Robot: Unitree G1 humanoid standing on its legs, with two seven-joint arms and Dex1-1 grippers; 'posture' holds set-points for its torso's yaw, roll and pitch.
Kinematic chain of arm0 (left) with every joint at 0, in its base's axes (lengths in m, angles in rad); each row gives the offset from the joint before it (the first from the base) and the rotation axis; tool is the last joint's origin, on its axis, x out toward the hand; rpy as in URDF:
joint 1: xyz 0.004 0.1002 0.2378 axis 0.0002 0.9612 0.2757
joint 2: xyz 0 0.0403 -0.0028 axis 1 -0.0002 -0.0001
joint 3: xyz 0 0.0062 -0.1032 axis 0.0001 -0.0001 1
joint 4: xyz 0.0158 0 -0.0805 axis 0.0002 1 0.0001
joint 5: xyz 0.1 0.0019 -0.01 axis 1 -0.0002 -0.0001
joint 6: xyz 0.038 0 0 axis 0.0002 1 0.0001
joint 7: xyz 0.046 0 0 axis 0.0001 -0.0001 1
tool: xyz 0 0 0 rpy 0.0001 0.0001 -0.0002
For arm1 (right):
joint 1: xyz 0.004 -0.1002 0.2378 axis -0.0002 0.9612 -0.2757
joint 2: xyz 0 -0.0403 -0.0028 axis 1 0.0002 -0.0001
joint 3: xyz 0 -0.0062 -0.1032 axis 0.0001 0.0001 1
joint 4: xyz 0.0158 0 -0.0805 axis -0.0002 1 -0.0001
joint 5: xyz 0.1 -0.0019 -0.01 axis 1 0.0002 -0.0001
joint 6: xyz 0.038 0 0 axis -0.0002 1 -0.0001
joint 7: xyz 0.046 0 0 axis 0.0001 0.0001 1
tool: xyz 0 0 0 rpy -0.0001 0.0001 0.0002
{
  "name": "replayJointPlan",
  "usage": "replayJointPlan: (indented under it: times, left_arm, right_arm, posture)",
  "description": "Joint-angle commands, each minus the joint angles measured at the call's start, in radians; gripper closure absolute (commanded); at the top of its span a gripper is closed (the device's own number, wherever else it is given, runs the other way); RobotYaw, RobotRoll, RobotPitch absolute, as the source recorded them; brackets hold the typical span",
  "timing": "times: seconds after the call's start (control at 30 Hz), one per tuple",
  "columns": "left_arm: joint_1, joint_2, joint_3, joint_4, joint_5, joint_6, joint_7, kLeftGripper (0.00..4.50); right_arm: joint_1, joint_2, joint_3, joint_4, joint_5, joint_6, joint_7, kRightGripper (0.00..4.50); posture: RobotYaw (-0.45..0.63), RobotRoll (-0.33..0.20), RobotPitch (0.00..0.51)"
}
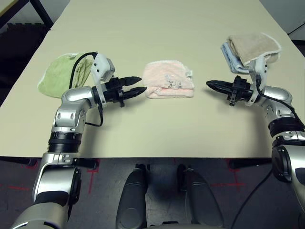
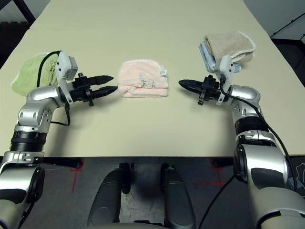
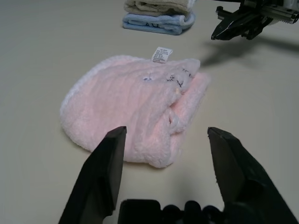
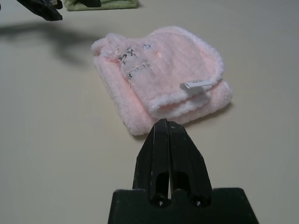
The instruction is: Fold the towel and set it aside.
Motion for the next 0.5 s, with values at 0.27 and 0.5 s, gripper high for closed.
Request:
replayJointPlan:
  times: [0.27,0.5]
  left_arm:
    - [0.0,0.034,-0.015,0.017,0.022,-0.009,0.044,0.0]
    - [0.011,0.039,-0.012,-0.002,-0.015,0.077,0.059,0.0]
  right_arm:
    - [0.007,-0.035,0.028,0.023,-0.025,-0.036,0.029,0.91]
    - [0.016,-0.021,0.021,0.014,-0.015,-0.024,0.01,0.04]
  posture:
    - [0.02,0.0,0.134]
    - [0.02,0.0,0.122]
